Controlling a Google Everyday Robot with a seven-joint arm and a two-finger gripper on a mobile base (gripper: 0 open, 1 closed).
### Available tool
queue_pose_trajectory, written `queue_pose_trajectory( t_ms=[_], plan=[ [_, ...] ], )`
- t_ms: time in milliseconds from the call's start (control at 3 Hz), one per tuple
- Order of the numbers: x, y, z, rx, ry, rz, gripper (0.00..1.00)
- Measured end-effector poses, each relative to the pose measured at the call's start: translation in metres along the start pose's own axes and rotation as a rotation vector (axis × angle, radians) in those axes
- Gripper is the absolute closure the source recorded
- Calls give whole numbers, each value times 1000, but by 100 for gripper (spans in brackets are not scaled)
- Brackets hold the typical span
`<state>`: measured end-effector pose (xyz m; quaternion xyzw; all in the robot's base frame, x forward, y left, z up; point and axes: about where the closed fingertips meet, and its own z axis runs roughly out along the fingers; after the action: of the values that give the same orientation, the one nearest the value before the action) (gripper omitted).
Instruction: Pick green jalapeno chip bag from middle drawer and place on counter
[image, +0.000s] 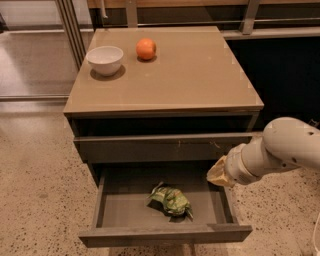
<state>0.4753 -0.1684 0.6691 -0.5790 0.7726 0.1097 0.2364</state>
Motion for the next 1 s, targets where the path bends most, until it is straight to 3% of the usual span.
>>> queue_pose_trajectory(
  t_ms=[667, 1000],
  plan=[
    [15, 18, 136, -88, -126, 38, 100],
    [26, 23, 185, -119, -160, 52, 100]
  ],
)
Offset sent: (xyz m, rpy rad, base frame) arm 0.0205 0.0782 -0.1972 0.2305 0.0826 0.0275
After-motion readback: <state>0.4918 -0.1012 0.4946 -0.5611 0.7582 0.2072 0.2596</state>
